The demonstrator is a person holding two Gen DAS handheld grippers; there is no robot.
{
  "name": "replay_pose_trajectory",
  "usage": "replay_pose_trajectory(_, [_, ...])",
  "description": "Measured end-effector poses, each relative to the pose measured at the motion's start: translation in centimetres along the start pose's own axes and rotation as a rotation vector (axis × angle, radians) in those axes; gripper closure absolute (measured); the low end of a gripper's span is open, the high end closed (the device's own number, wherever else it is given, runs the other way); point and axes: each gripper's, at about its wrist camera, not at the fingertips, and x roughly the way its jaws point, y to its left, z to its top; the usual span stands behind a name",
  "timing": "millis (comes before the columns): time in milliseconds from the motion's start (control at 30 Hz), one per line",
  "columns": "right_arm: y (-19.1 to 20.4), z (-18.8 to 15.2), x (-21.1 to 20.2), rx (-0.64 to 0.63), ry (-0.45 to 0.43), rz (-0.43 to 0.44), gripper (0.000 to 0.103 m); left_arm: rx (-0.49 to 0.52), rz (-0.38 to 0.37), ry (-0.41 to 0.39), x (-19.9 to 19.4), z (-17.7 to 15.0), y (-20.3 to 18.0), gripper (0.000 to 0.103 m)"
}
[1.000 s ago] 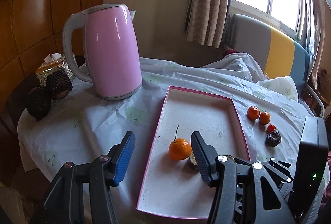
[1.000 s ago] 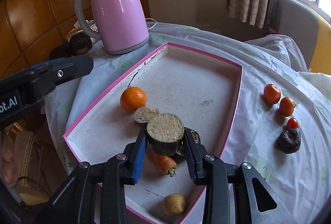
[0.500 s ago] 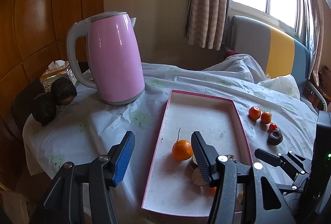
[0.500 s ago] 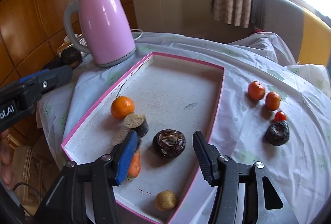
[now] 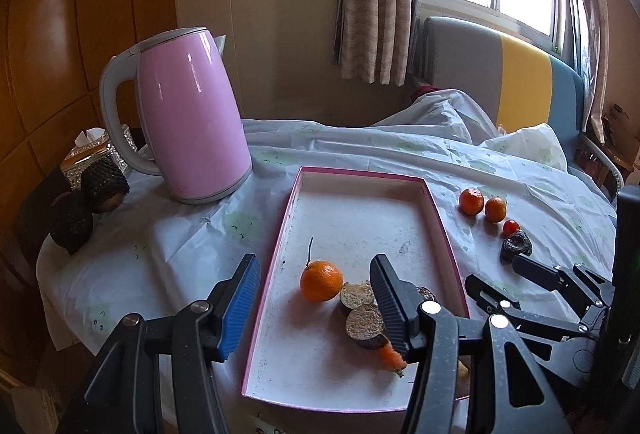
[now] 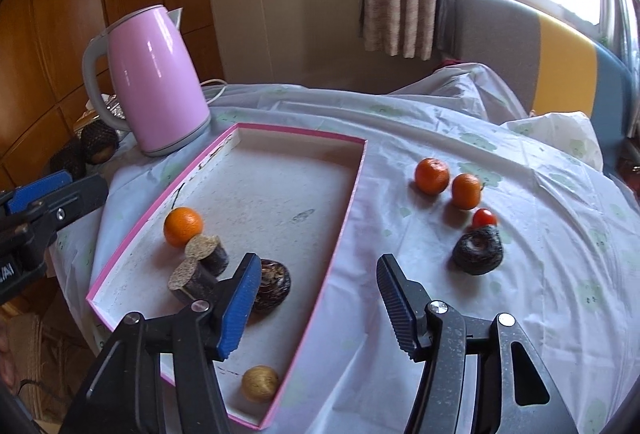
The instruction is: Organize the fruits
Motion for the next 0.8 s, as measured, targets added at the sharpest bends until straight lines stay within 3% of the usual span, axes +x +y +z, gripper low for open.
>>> replay_pose_trajectory(400, [-3.7, -0.1, -1.4, 0.07, -0.04, -0.189, 0.037, 0.056, -0.039, 0.023, 0.4, -0.1, -2.7, 0.045])
replay_pose_trajectory(800, [-6.2, -0.7, -2.1, 0.107, -0.062, -0.248, 0.033, 0.117, -0.077, 0.034, 0.7, 0.3, -5.6, 0.045])
